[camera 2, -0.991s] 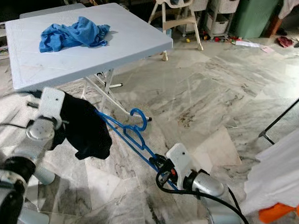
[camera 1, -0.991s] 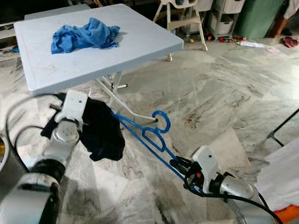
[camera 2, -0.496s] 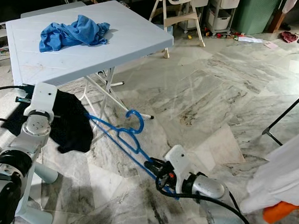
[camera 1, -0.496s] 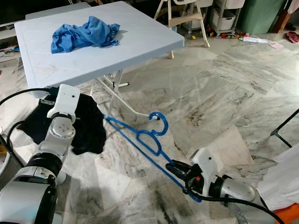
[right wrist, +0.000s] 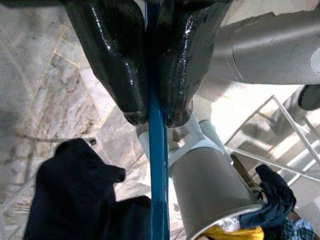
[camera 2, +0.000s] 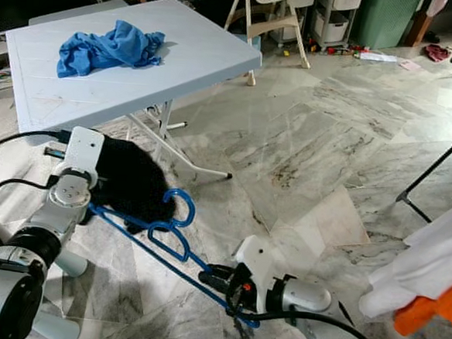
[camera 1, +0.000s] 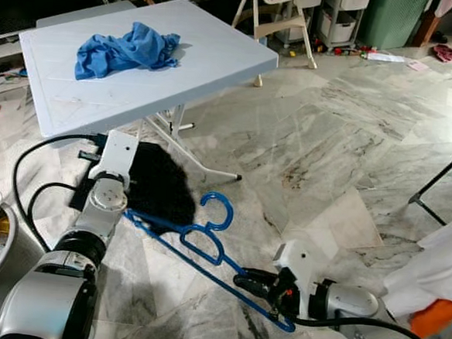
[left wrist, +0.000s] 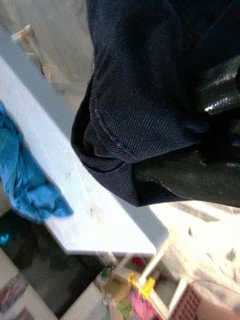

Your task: Hang hanger

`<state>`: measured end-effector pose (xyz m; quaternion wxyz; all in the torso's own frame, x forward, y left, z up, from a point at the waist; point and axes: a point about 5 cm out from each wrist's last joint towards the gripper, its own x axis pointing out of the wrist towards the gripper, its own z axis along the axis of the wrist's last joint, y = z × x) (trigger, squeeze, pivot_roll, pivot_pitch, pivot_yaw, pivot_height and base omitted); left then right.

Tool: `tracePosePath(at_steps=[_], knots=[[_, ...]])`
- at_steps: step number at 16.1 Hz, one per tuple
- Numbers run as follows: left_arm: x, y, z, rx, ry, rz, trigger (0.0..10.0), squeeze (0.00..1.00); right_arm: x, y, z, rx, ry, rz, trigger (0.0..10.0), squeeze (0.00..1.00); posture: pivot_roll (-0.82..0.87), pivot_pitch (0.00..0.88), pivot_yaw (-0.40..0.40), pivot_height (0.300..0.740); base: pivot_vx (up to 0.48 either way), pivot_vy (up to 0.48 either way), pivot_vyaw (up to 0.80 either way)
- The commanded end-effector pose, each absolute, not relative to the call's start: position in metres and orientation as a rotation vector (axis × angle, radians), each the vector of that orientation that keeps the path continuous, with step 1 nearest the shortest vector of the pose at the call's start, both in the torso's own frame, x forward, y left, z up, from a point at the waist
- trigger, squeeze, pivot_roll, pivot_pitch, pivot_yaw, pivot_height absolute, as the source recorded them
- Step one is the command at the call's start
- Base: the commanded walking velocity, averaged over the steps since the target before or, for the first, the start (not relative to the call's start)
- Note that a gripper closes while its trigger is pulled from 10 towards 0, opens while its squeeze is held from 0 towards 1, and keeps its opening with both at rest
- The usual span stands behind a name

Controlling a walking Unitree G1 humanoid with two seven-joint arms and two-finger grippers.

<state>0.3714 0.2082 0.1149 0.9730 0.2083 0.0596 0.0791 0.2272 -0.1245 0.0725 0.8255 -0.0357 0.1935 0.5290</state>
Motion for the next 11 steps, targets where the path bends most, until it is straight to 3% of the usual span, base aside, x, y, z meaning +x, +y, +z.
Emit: tracePosePath(at_steps=[1,11], knots=[[0.373,0.210,0.125,0.388,0.072,0.096,10.0,0.00,0.229,-0.120,0.078,-0.086,0.380,1.145,10.0,0.00,-0.09,0.094,0.118,0.740,0.000,0.000,0.00],[0.358,0.245,0.126,0.586,0.080,0.012,10.0,0.00,0.232,-0.142,0.076,-0.174,0.439,1.167,10.0,0.00,-0.07,0.090,0.111,0.740,0.000,0.000,0.00]])
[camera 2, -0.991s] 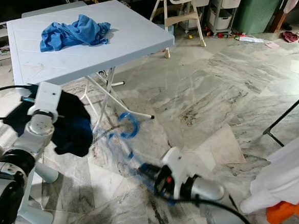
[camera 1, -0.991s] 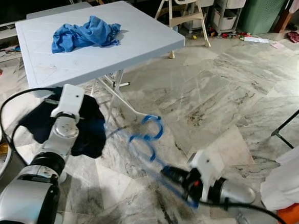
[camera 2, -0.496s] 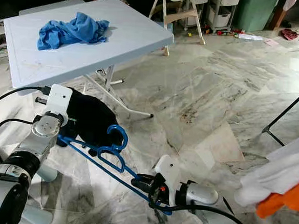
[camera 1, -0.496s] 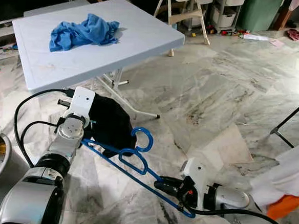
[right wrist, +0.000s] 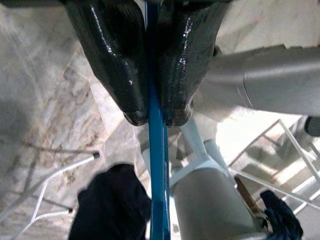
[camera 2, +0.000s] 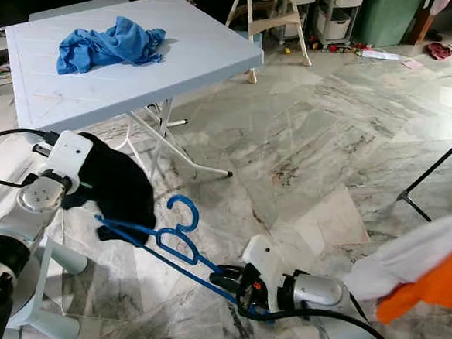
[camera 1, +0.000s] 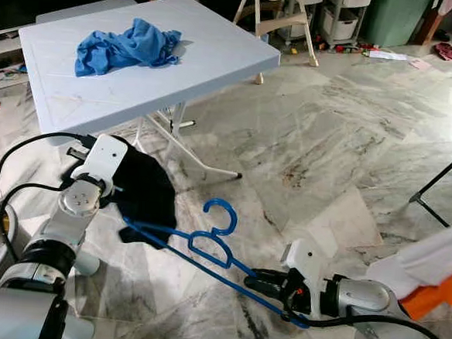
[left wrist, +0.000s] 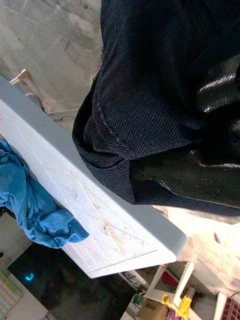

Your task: Hang hanger

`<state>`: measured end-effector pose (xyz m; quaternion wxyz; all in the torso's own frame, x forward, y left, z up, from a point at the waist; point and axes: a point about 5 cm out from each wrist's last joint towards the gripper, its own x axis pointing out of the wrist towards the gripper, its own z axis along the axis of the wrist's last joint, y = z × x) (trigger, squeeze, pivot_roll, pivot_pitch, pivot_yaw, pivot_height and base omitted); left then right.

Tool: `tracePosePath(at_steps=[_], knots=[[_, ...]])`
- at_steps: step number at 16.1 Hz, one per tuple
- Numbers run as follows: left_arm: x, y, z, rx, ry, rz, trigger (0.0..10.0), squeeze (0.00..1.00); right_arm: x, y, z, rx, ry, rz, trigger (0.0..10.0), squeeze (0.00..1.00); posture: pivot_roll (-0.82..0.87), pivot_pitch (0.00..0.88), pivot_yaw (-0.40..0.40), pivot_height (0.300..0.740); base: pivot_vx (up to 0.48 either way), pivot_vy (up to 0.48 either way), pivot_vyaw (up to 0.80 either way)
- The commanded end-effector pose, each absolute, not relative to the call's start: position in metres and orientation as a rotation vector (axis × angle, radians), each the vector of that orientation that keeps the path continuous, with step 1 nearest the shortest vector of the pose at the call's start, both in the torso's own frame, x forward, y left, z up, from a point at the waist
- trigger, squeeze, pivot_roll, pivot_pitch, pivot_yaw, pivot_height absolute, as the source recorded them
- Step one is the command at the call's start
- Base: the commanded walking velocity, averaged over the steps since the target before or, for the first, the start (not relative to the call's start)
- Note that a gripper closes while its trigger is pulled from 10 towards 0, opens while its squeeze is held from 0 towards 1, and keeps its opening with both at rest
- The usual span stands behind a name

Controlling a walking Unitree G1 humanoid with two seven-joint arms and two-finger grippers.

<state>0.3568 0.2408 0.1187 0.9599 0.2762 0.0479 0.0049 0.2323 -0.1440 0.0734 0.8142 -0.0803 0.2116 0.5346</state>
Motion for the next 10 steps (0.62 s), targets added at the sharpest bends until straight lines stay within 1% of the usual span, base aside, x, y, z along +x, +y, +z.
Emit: tracePosePath(at_steps=[1,3,4,6,8,10], knots=[[0.356,0.248,0.126,0.595,0.081,0.020,10.0,0.00,0.240,-0.148,0.073,-0.230,0.439,1.099,10.0,0.00,-0.07,0.086,0.112,0.740,0.000,0.000,0.00],[0.355,0.245,0.126,0.592,0.075,0.008,10.0,0.00,0.252,-0.152,0.072,-0.269,0.407,1.004,10.0,0.00,-0.07,0.084,0.111,0.740,0.000,0.000,0.00],[0.353,0.234,0.124,0.568,0.060,-0.017,10.0,0.00,0.268,-0.153,0.075,-0.288,0.353,0.877,10.0,0.00,-0.07,0.082,0.111,0.740,0.000,0.000,0.00],[0.352,0.222,0.121,0.549,0.052,-0.026,10.0,0.00,0.275,-0.151,0.078,-0.260,0.317,0.827,10.0,0.00,-0.07,0.080,0.111,0.740,0.000,0.000,0.00],[0.352,0.213,0.118,0.517,0.067,-0.013,10.0,0.00,0.277,-0.147,0.080,-0.228,0.301,0.820,10.0,0.00,-0.06,0.080,0.109,0.740,0.000,0.000,0.00],[0.351,0.202,0.115,0.443,0.068,0.013,10.0,0.00,0.278,-0.144,0.080,-0.227,0.292,0.799,10.0,0.00,-0.06,0.085,0.107,0.740,0.000,0.000,0.00]])
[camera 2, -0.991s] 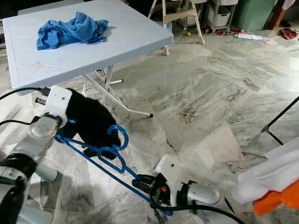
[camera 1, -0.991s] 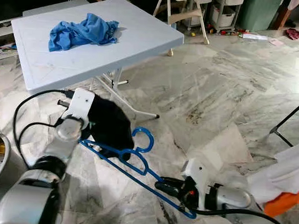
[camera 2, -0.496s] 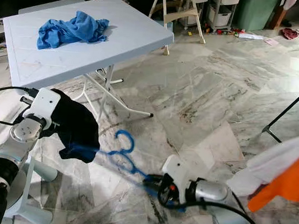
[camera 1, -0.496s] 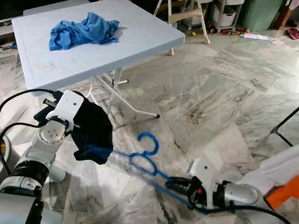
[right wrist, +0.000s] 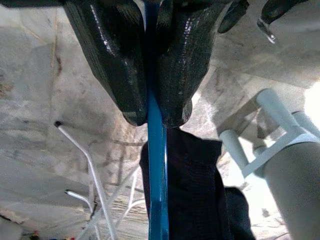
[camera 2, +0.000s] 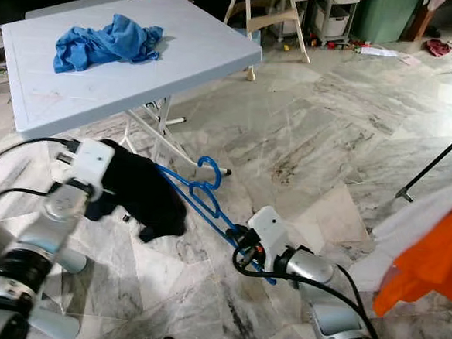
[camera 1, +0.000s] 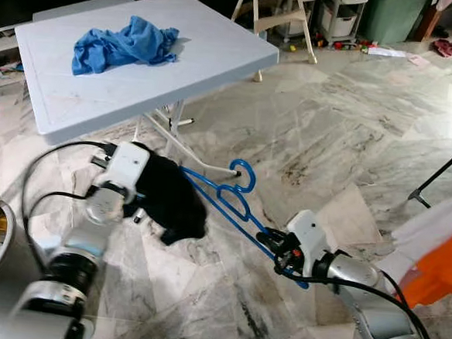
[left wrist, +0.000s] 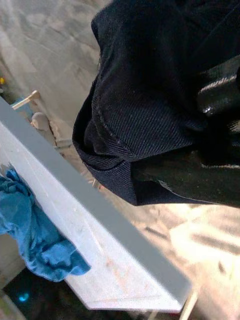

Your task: Hang hanger

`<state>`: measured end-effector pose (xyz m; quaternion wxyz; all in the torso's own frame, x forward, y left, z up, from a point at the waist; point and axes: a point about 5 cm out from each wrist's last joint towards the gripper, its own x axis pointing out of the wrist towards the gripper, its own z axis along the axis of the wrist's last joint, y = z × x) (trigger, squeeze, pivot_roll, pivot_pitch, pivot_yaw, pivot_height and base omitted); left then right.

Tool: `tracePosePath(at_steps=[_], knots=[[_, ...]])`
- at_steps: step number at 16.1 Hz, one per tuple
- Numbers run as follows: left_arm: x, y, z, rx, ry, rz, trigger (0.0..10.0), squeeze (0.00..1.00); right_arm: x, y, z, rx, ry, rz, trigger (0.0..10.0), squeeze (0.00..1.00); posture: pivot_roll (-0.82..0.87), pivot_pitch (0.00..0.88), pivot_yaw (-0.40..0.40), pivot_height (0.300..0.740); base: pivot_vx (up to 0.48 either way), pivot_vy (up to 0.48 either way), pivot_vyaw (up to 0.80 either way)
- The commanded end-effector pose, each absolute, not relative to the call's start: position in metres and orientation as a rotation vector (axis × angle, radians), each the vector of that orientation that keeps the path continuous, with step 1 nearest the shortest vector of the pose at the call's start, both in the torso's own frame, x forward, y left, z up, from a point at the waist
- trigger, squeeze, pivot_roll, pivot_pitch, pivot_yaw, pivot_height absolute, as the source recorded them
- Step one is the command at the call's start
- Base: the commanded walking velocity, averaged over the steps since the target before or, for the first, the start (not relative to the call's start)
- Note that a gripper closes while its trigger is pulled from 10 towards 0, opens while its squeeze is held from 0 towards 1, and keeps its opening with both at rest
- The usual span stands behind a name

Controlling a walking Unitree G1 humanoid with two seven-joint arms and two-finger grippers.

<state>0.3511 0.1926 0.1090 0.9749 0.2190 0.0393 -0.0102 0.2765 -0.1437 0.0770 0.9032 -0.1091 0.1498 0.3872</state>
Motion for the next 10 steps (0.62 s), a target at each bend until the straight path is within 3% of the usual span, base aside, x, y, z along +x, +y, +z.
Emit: tracePosePath(at_steps=[1,4,10], knots=[[0.351,0.192,0.117,0.398,0.034,0.017,10.0,0.00,0.281,-0.141,0.082,-0.214,0.278,0.767,10.0,0.00,-0.06,0.090,0.107,0.740,0.000,0.000,0.00],[0.352,0.185,0.124,0.400,0.006,0.018,10.0,0.00,0.281,-0.137,0.082,-0.200,0.256,0.765,10.0,0.00,-0.05,0.113,0.131,0.740,0.000,0.000,0.00],[0.371,0.226,0.153,0.493,0.034,0.354,10.0,0.00,0.277,-0.157,0.091,-0.209,0.240,0.780,10.0,0.00,-0.05,0.119,0.156,0.740,0.000,0.000,0.00]])
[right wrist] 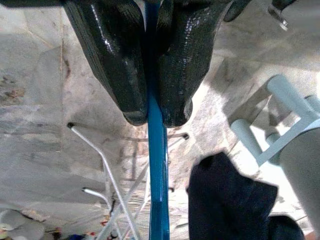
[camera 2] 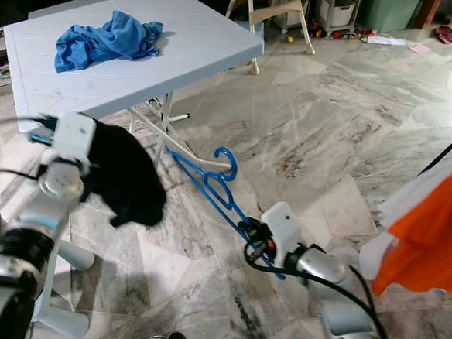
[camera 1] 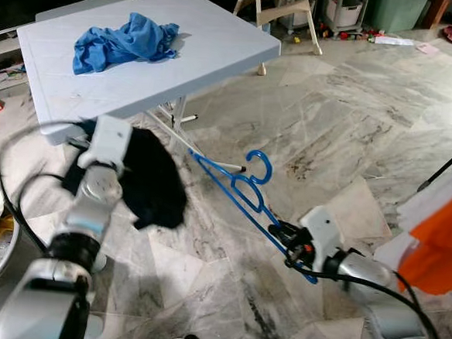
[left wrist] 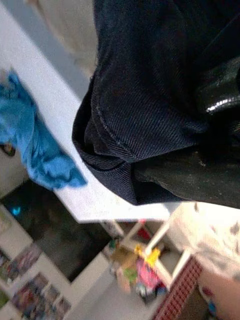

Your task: Hang hanger

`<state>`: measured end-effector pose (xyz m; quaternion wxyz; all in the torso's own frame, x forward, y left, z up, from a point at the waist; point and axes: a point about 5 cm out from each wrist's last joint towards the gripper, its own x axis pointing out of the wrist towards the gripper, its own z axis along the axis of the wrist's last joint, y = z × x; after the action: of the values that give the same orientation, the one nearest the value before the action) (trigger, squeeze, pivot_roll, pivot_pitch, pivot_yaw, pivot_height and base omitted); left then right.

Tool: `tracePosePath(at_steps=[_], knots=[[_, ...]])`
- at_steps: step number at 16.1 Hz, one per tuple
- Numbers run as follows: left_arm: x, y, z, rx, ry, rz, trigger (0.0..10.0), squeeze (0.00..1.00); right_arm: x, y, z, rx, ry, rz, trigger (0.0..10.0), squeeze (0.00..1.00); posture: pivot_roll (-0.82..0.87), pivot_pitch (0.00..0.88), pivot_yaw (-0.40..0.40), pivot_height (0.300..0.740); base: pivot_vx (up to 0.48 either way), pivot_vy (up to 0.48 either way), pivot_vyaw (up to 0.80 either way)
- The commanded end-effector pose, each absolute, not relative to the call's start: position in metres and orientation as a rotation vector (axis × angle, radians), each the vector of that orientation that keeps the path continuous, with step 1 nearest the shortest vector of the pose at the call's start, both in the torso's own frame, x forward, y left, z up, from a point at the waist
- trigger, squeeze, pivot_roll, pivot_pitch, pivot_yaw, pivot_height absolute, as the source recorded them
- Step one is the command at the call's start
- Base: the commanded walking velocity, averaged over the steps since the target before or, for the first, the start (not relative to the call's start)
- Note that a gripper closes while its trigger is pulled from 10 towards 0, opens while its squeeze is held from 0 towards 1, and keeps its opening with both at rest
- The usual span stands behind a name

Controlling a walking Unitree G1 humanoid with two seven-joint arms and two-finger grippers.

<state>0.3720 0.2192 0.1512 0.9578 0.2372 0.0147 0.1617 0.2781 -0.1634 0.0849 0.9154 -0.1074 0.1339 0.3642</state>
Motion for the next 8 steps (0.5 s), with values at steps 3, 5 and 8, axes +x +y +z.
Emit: tracePosePath(at_steps=[3,5,8], knots=[[0.378,0.227,0.158,0.498,0.041,0.387,10.0,0.00,0.266,-0.146,0.096,-0.133,0.254,0.933,10.0,0.00,-0.07,0.109,0.156,0.740,0.000,0.000,0.00],[0.380,0.224,0.160,0.505,0.038,0.402,10.0,0.00,0.259,-0.135,0.092,-0.123,0.275,1.005,10.0,0.00,-0.08,0.101,0.151,0.740,0.000,0.000,0.00],[0.380,0.220,0.158,0.527,0.040,0.446,10.0,0.00,0.251,-0.122,0.087,-0.106,0.308,1.066,10.0,0.00,-0.08,0.096,0.137,0.740,0.000,0.000,0.00]])
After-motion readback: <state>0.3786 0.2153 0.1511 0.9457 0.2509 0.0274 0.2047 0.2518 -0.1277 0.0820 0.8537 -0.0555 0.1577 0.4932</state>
